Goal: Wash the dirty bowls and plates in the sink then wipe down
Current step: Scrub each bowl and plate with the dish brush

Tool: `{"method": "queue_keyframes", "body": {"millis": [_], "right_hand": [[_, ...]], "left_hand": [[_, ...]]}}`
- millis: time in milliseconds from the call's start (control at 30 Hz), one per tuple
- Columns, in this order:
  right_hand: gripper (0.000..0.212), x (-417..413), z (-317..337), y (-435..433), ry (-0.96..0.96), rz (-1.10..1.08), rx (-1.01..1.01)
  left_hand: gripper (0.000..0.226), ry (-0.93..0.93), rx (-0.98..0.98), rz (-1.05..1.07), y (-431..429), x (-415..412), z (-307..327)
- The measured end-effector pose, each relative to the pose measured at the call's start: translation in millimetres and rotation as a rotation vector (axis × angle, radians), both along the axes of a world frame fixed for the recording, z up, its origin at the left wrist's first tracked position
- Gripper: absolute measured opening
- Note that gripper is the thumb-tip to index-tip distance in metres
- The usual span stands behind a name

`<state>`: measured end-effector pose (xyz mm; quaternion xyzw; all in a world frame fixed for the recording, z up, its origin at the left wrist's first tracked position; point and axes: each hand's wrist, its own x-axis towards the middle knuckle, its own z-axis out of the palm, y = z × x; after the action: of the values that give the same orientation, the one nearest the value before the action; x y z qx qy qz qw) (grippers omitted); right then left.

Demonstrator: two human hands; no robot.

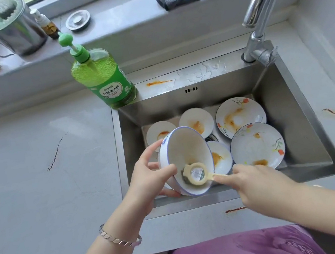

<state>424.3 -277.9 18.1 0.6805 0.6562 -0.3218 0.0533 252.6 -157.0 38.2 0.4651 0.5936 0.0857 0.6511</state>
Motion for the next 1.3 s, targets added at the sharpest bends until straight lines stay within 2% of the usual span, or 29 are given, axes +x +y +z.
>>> {"method": "queue_keyframes", "body": {"millis": [67,133,267,300,333,400,467,533,633,700,800,900,1033,1100,1233,1300], "right_hand": [[0.058,13.9,-5.5,6.5,0.027,-0.079,-0.007],[0.055,27.6,-10.4,15.7,-0.063,-0.103,0.007],[0.059,5.8,-1.1,2.5,0.045,-0.031,0.009],[0.058,8.9,-0.7,2.6,0.011,-0.013,0.028],[0.058,16.8,-1.2,5.8,-0.068,0.01,0.063],[0.059,38.3,-5.7,16.9,-0.189,0.064,0.311],[0.054,51.1,-8.1,16.5,-0.177,-0.029,0.439],[0.049,55.8,-17.7,11.2,0.006,-0.262,0.5],[0.039,49.9,-23.8,9.7,0.396,-0.691,0.32],[0.034,41.4,-30.6,11.8,0.557,-0.87,0.244],[0.035,27.3,-31.9,18.6,0.792,-0.938,0.118],[0.032,24.7,-30.1,22.2,0.923,-0.978,0.056],[0.036,22.8,-29.0,22.6,0.989,-1.111,0.079],[0.04,23.1,-26.7,22.8,1.037,-1.233,0.118],[0.048,22.7,-22.2,27.1,1.117,-1.423,0.183],[0.05,18.1,-20.7,31.5,1.167,-1.496,0.195]], "left_hand": [[0.06,0.004,0.011,0.01,2.0,-0.8,0.2],[0.059,-0.013,-0.002,0.024,2.1,0.1,0.6],[0.059,-0.016,0.016,0.061,4.8,2.8,0.5],[0.058,-0.008,0.017,0.061,5.1,2.4,0.6],[0.057,0.004,0.013,0.048,5.0,1.8,0.8],[0.053,0.039,-0.007,-0.012,4.3,-0.8,1.6],[0.05,0.076,-0.034,-0.074,5.6,-4.6,1.8],[0.047,0.104,-0.053,-0.13,7.0,-8.9,2.0],[0.048,0.121,-0.023,-0.254,4.4,-12.5,-0.2],[0.048,0.126,0.006,-0.341,1.9,-8.6,-1.9],[0.047,0.134,0.039,-0.451,4.4,1.3,-3.6],[0.038,0.106,0.06,-0.517,14.6,13.2,-1.0],[0.04,0.061,0.14,-0.385,28.1,27.3,1.1],[0.044,-0.03,0.158,-0.267,26.5,26.5,-1.5],[0.072,-0.231,0.254,-0.046,-1.2,14.6,-16.6],[0.073,-0.304,0.266,0.015,-23.3,16.8,-26.2]]}}
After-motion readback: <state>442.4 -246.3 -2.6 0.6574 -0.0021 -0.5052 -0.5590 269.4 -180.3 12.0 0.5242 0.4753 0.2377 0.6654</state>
